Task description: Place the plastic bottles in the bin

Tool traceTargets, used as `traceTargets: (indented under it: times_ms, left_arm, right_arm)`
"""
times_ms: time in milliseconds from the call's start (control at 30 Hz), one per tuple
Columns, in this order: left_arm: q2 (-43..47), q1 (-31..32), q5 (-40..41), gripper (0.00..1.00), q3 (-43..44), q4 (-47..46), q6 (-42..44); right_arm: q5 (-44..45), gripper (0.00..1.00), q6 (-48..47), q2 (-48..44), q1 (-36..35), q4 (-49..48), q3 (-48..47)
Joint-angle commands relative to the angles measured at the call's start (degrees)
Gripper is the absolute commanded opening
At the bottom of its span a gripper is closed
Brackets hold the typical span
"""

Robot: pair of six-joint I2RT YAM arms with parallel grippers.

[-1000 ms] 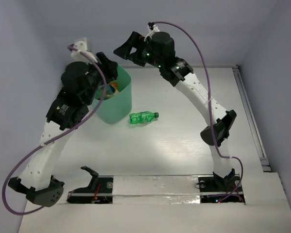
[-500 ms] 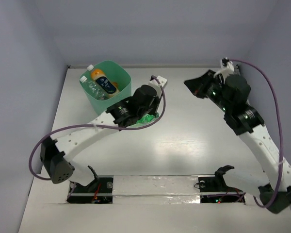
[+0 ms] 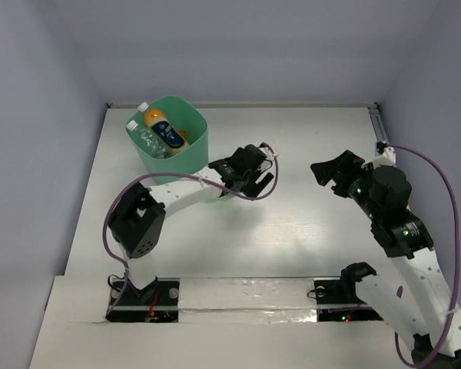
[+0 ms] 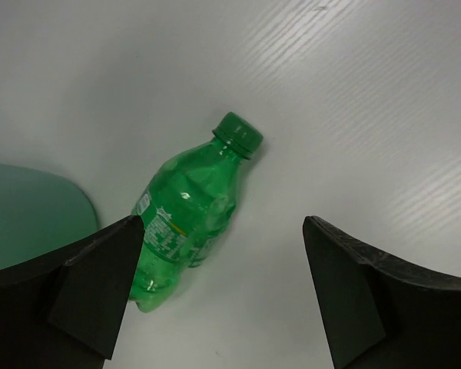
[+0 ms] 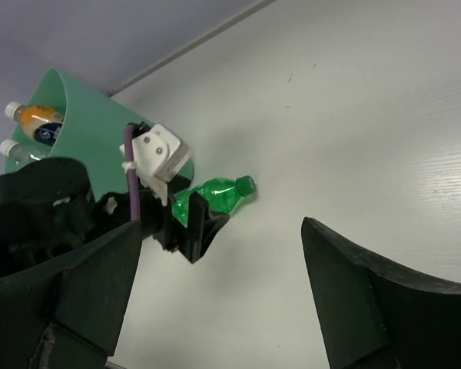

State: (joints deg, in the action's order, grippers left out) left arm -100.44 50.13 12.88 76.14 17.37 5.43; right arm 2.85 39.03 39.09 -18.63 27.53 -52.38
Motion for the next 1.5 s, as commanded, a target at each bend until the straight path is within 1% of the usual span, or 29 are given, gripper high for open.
traceTargets:
  times_ms: [0,167,267,467,533,700,733,767,867,900,933,967,1033,1200,1233,1333,1367,1433,1467]
  left_arm:
    - [-1.2,-2.7,1.4,0.84,3.9,-1.5,3.5]
    - [-5.4,-5.6,2.6,0.84,6.0,-1.8,3.4]
    - [-8.4,-6.9,0.2,0.84,6.9,-0.9,2.7]
    - [-11.3,-6.4,-2.1,0.83,5.1,0.0,1.2]
    - [-11.4,-6.4,-2.4,0.82,4.6,0.4,0.6]
    - [-11.8,-6.4,-4.9,0.75,2.4,0.1,-1.4]
    - [-11.7,-6.4,-4.9,0.73,1.9,-0.1,-1.6]
    - [-11.4,-6.4,-4.9,0.66,0.9,-0.5,-2.0]
    - [-10.3,-6.4,-5.2,0.54,-0.7,-1.4,-2.9]
    - [-10.0,-6.4,-5.3,0.48,-0.8,-1.5,-3.1]
    - [-9.6,-6.4,-5.4,0.45,-0.7,-1.3,-3.4]
    - [-8.6,-6.4,-5.6,0.38,-0.2,-1.1,-3.5]
    - [-7.3,-5.8,-5.3,0.32,0.8,-0.1,-4.0]
    - [-0.3,-5.1,-6.8,0.31,9.8,2.2,-7.1]
    - [1.7,-5.1,-7.3,0.31,13.5,2.8,-8.1]
    - [3.8,-5.1,-7.5,0.30,20.5,5.7,-9.4]
    - [4.5,-5.1,-7.0,0.30,25.8,6.4,-10.1]
    - [4.7,-5.1,-5.4,0.30,31.2,9.0,-11.0]
    - [4.7,-5.9,-4.2,0.30,36.7,9.8,-11.5]
  right_arm:
    - [0.5,0.89,0.3,-1.6,0.9,0.7,1.2]
    - [-0.5,0.89,-0.4,-2.8,0.9,1.8,1.6]
    - [-0.5,0.90,-1.0,-2.5,0.9,2.7,1.1]
    - [1.3,0.90,-3.4,-1.4,0.9,4.3,-2.1]
    - [1.4,0.90,-3.8,-0.9,0.9,4.3,-2.5]
    - [0.5,0.90,-3.6,-0.1,0.9,3.4,-2.1]
    - [0.4,0.90,-3.6,0.0,0.9,3.3,-2.0]
    - [0.5,0.90,-3.6,0.1,0.9,3.1,-2.0]
    - [0.7,0.90,-4.0,0.3,1.4,3.0,-2.1]
    - [0.8,0.90,-4.1,0.5,1.4,3.1,-2.2]
    - [0.8,0.90,-4.3,0.6,1.4,3.1,-2.5]
    - [0.8,0.90,-4.5,0.8,1.4,3.0,-2.6]
    - [0.8,0.90,-4.7,1.2,1.4,3.0,-2.8]
    - [1.0,0.89,-5.5,1.9,1.4,3.0,-3.4]
    - [0.7,0.89,-5.5,2.0,1.4,2.8,-3.4]
    - [0.2,0.89,-5.5,2.3,1.4,2.5,-2.9]
    - [0.0,0.89,-5.5,2.5,1.4,2.3,-2.7]
    - [-0.4,0.89,-5.6,2.7,1.4,1.9,-2.3]
    - [-0.6,0.89,-5.7,2.7,1.4,1.9,-2.2]
